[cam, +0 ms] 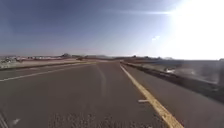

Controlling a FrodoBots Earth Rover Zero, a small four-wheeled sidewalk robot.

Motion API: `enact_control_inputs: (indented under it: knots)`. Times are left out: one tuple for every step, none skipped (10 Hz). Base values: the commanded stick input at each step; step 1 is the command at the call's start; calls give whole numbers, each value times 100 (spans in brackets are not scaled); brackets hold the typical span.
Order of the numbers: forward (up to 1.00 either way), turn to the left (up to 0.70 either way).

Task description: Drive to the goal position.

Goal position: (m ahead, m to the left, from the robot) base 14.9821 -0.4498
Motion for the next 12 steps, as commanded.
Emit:
enact_control_inputs:
  knots:
    - [70,0]
    - [70,0]
    - [70,0]
    - [70,0]
    - [70,0]
    - [70,0]
    - [70,0]
    - [70,0]
    - [70,0]
    - [70,0]
    - [70,0]
    - [70,0]
